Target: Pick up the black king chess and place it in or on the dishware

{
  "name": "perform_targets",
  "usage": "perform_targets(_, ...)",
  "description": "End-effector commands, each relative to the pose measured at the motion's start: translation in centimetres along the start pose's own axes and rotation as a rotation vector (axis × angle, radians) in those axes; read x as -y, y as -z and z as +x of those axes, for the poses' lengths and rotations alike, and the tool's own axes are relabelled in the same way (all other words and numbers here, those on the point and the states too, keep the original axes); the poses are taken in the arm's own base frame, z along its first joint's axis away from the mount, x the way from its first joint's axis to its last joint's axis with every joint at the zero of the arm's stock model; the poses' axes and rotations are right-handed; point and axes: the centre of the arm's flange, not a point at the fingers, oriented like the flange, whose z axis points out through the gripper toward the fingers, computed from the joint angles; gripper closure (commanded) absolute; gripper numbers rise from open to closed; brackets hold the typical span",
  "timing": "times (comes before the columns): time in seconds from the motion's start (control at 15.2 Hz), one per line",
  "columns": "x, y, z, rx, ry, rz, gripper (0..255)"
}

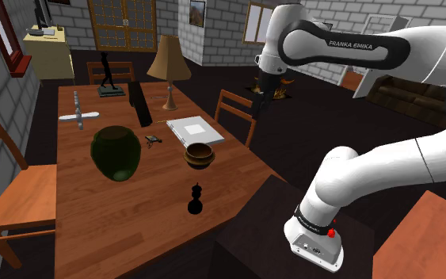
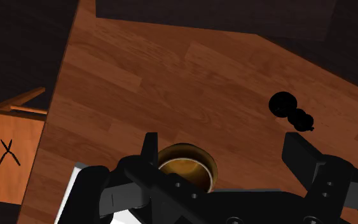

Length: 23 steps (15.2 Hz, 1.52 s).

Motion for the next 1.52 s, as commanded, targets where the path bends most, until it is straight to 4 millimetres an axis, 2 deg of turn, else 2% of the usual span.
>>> perform_targets(0.0, 0.0, 0.0, 0.0, 0.000, 0.000, 0.000, 0)
perform_targets(1.45, 17.0, -21.1, 9.8, 0.051, -0.053, 0.051, 0)
